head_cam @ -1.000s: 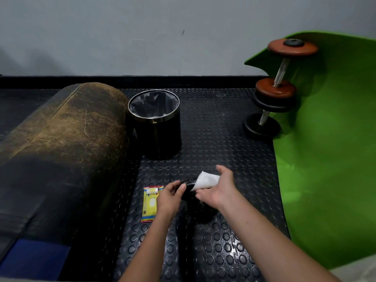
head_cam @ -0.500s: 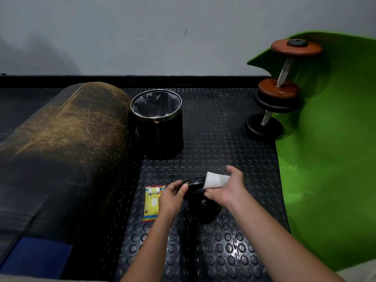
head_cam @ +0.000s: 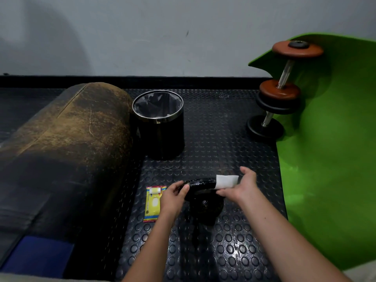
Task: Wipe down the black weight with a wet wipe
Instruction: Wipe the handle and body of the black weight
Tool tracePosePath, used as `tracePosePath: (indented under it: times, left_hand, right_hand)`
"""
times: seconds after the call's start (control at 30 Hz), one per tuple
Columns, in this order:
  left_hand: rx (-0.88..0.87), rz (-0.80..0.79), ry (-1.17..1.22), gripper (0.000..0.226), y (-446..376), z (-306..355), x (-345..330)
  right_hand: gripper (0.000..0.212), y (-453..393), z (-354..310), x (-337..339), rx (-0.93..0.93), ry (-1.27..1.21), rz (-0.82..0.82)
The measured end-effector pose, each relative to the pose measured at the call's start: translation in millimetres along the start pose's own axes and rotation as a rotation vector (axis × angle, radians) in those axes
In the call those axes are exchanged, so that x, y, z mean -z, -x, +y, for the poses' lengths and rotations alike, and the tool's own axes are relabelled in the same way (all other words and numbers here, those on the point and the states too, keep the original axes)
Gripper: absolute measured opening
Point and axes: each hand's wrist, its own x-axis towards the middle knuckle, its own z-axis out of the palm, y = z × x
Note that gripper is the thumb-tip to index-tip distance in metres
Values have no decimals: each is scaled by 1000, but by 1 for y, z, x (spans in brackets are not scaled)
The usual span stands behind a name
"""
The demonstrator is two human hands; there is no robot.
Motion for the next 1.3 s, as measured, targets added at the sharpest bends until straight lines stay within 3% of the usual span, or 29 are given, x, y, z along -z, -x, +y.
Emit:
tracePosePath:
  times: [0.1, 0.27, 0.43, 0.53, 0.63, 0.73, 0.87, 0.97, 1.07, 1.13, 1.23, 1.3]
  left_hand:
    - [1, 1, 3, 42, 1, 1, 0]
    - [2, -2, 12, 41, 1, 1, 0]
    - [-37, -19, -36, 41, 3, 3, 1]
    - [-75, -14, -100, 41, 5, 5, 1]
    - [-60, 3, -112, 38, 4, 5, 2]
    - [-43, -6, -107, 37, 2, 3, 3]
    - [-55, -12, -114, 37, 2, 2, 2]
    - [-57, 3, -123, 36, 1, 1, 2]
    - [-54, 18, -133, 36, 1, 1, 1]
    - [-58, 23, -139, 35, 0, 2, 1]
    - [-51, 26, -132, 35, 0, 1, 0]
    - [-49, 26, -134, 35, 0, 1, 0]
  right_hand:
    - [45, 5, 7, -5, 77, 61, -56]
    - [60, -1, 26, -4, 217, 485, 41]
    - [46, -20, 42, 24, 773, 1076, 101]
    - [46, -29, 46, 38, 1066, 1308, -8]
    - [42, -40, 45, 43, 1241, 1466, -137]
    - [39, -46, 38, 52, 1268, 1457, -182]
    - [37, -51, 27, 53, 1072, 1302, -87]
    - [38, -52, 28, 42, 984, 1356, -24]
    - [39, -49, 36, 37, 1220, 1554, 9]
    - [37, -47, 42, 37, 1361, 1623, -63]
    - [35, -45, 42, 41, 1426, 1634, -196]
    - [33, -46, 39, 50, 1430, 1563, -192]
